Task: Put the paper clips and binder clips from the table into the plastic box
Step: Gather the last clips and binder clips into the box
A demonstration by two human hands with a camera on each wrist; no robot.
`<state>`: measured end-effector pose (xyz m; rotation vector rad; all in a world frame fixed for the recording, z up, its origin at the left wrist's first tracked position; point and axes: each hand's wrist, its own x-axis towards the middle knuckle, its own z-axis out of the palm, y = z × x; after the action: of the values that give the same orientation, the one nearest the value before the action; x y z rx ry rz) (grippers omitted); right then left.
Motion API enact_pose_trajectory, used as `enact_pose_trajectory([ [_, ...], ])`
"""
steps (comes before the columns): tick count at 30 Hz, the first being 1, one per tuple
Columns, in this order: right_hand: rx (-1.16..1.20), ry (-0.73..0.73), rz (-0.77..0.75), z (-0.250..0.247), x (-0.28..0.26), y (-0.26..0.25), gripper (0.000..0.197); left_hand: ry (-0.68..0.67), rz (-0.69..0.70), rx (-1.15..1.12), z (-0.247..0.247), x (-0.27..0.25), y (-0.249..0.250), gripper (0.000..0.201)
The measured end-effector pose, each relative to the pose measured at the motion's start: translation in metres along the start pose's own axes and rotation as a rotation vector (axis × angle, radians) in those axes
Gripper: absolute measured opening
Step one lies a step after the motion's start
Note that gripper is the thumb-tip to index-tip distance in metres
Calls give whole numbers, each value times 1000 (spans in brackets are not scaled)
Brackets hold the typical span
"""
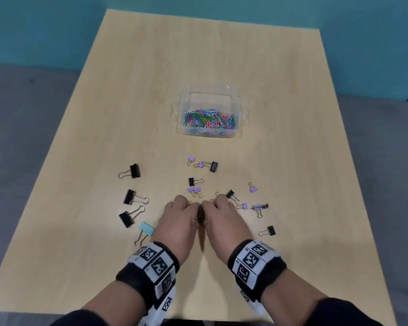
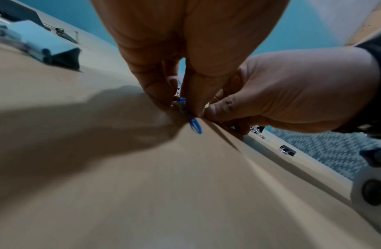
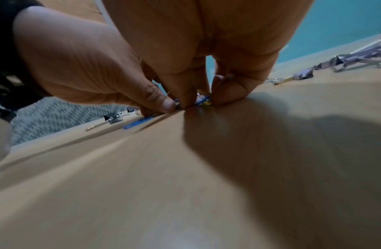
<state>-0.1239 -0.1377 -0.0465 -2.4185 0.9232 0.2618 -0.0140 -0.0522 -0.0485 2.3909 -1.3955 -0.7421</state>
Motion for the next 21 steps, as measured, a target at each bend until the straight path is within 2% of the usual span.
enact_pose_trajectory([
  [6,-102,-68,-74,-9,2,0,35,-30,44,91,-4,6,3,18],
  [11,-75,-78,-104,-19,3,4,32,-49,38,126,-8,8,4,17],
  [15,-34,-94,-77,-23,4,11,19,-21,6,29,-9,10,2,16],
  [17,23,-127,-44,-27,4,15,18,-52,-59,-23,-13,11,0,9],
  [21,175,-207,-31,-50,4,20,12,-97,-109,-240,-34,16,-4,11],
])
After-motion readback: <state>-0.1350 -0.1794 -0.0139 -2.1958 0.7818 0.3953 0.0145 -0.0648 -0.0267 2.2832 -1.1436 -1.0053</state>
